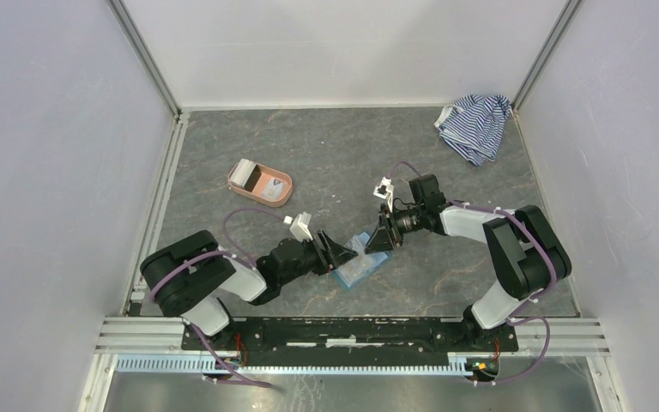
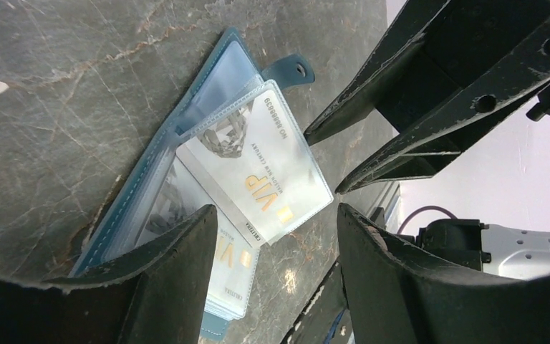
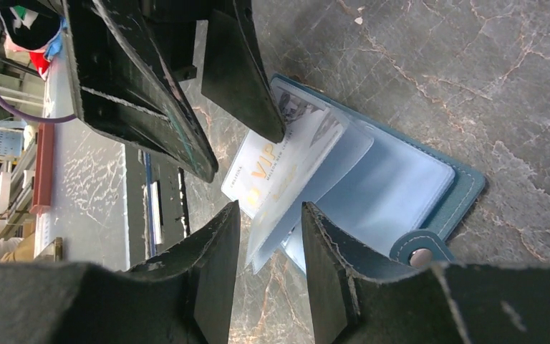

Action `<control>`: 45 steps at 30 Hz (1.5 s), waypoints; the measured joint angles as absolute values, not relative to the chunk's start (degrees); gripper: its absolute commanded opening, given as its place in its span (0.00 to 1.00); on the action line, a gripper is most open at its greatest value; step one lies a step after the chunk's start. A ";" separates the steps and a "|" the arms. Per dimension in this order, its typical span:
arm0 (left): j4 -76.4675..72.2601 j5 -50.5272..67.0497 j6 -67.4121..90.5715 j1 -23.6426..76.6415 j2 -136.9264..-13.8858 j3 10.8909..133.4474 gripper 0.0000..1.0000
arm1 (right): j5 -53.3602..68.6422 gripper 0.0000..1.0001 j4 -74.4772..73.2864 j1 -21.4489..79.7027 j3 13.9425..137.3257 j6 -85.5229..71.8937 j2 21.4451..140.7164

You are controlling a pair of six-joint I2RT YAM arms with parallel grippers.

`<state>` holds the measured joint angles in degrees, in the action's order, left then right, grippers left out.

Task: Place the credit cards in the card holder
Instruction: Turn over the card holder at the center of the board.

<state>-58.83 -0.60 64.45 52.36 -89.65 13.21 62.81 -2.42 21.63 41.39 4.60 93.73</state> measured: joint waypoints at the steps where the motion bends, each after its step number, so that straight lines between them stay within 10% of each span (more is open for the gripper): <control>1: -58.89 -0.23 64.75 52.36 -90.04 13.41 0.68 | 63.02 0.43 -2.33 21.63 41.39 4.43 93.73; 45: -62.19 -0.71 71.44 52.36 -95.74 15.68 0.71 | 61.36 0.39 -3.99 26.04 40.97 6.42 94.50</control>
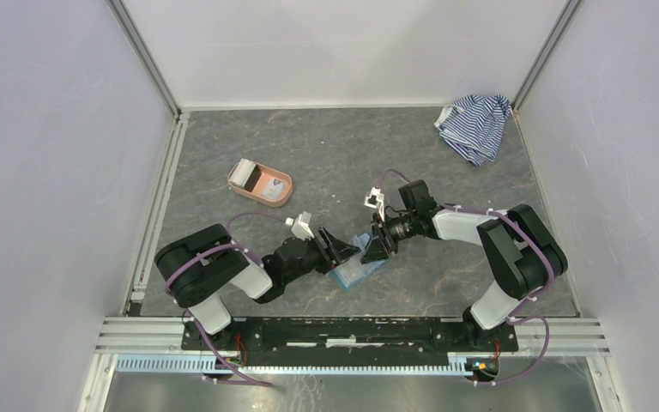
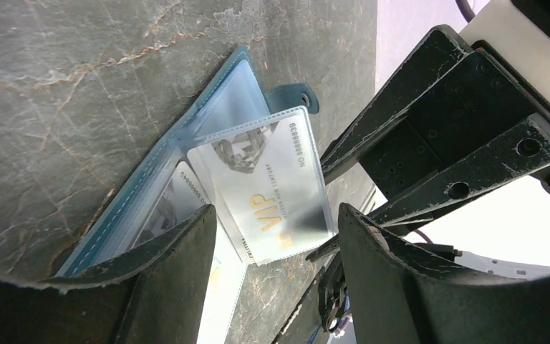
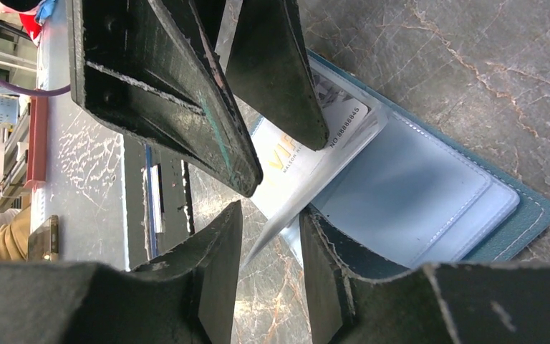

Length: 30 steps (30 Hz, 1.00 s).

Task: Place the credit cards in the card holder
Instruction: Turn over the card holder at the center of the board.

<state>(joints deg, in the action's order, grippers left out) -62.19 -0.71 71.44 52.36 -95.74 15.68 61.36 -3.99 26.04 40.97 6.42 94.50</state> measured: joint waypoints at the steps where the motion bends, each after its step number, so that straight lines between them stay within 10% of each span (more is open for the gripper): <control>1: -62.76 -1.04 71.66 52.36 -95.74 15.29 0.72 | 61.30 0.36 -3.99 26.04 40.97 6.48 94.50; 15: -64.36 -2.87 72.12 52.36 -94.98 14.06 0.80 | 53.25 0.15 -5.39 26.04 40.99 7.62 92.64; 30: -60.12 -2.96 72.23 52.36 -94.98 16.69 0.80 | 52.71 0.29 -5.37 27.00 40.99 8.19 89.34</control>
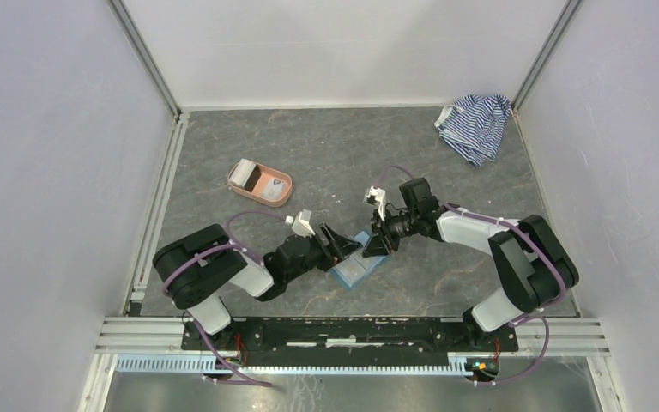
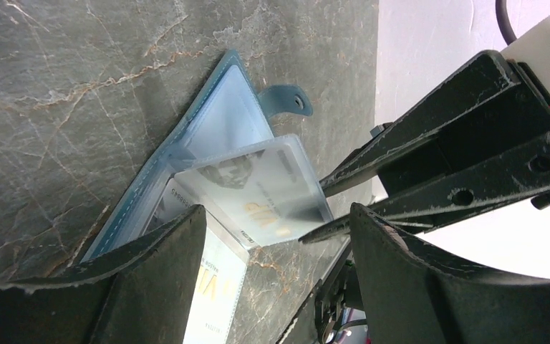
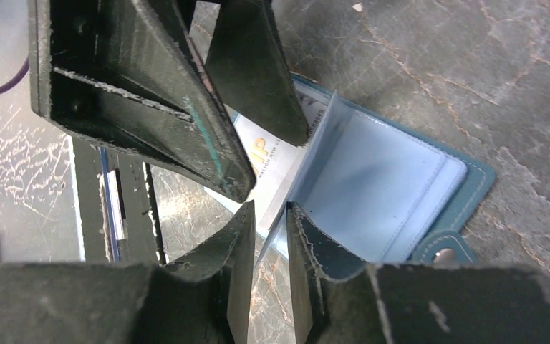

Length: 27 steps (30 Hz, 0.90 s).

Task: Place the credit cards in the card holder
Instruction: Turn over the card holder at the center of the board.

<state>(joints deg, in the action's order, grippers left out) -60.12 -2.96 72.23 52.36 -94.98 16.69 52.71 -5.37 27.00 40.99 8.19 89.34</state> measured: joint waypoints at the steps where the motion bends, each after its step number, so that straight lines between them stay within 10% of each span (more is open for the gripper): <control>1: -60.05 -2.96 72.23 52.36 -94.98 16.78 0.80 | 52.86 0.30 -5.50 27.33 41.01 8.51 89.34; 27: -55.64 -5.89 72.27 52.36 -88.90 14.48 0.79 | 55.81 0.43 -8.91 32.23 41.76 14.35 89.34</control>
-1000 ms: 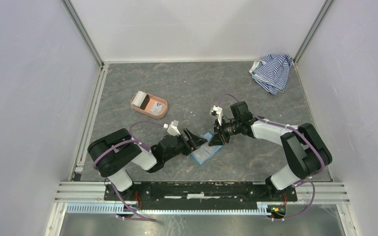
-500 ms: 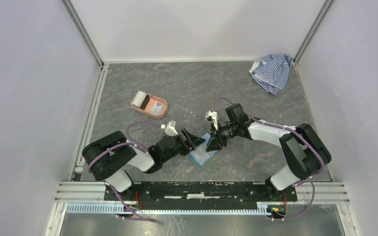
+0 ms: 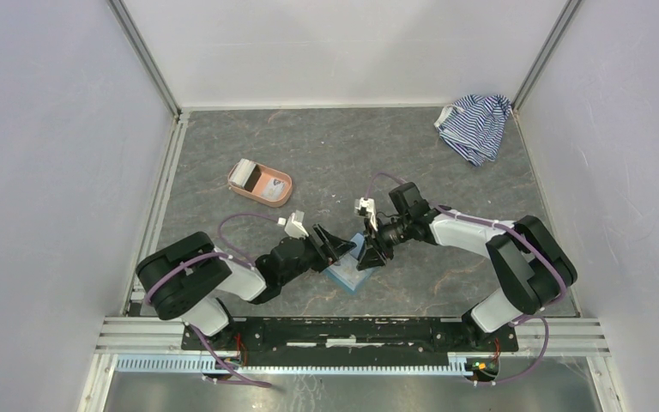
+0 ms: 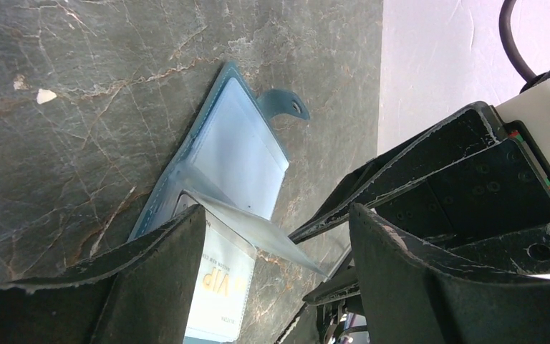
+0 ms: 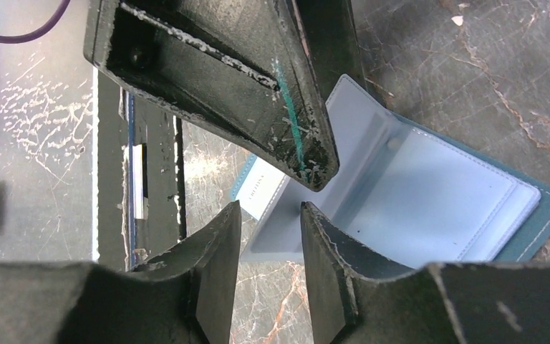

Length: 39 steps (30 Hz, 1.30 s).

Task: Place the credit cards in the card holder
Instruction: Turn over the card holder at the center of the board.

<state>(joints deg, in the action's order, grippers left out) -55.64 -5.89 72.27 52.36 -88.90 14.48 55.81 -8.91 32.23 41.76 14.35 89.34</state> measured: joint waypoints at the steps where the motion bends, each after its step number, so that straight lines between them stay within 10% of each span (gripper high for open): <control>1: -55.61 -5.89 72.27 52.36 -88.79 14.39 0.79 | 55.96 0.44 -8.97 32.34 41.80 14.46 89.34; 26: -28.14 -12.53 71.66 52.36 -55.42 10.70 0.79 | 57.76 0.42 -12.32 34.89 43.29 16.99 93.30; 39: -23.44 -11.60 68.93 52.36 -54.68 10.68 0.74 | 53.84 0.16 -13.15 37.39 45.60 16.38 97.95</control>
<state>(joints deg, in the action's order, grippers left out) -23.44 -11.60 68.93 52.36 -54.68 10.68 53.84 -13.15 37.39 45.60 16.38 97.95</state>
